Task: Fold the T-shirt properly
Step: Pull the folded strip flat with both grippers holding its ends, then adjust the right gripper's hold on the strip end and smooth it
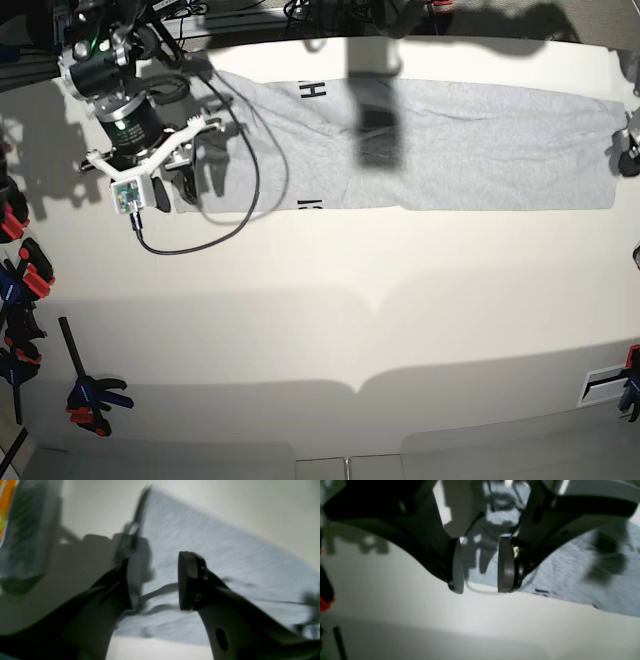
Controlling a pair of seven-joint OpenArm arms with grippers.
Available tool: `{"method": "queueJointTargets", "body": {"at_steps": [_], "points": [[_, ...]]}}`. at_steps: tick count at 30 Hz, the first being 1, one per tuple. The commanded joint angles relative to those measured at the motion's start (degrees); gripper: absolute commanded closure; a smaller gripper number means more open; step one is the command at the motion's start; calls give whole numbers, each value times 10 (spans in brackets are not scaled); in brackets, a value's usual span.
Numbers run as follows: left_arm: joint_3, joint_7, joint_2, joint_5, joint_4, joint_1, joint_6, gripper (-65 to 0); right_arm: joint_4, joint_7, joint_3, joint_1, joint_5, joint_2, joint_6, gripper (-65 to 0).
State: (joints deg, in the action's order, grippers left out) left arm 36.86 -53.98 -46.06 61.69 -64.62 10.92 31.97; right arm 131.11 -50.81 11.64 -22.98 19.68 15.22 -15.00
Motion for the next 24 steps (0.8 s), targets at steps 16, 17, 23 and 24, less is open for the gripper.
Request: {"method": "queueJointTargets", "body": {"at_steps": [16, 17, 23, 24], "points": [[6, 13, -14, 37, -82, -5, 6, -229, -230, 16, -17, -1, -57, 5, -13, -216], [6, 13, -14, 28, -82, -5, 6, -229, -246, 25, -17, -1, -78, 5, -12, -216], [6, 13, -14, 15, -82, -5, 6, -229, -274, 34, -13, 1, -144, 7, -3, -216], [6, 13, -14, 5, -82, -5, 6, -229, -273, 35, -11, 2, -151, 7, 5, -216]]}}
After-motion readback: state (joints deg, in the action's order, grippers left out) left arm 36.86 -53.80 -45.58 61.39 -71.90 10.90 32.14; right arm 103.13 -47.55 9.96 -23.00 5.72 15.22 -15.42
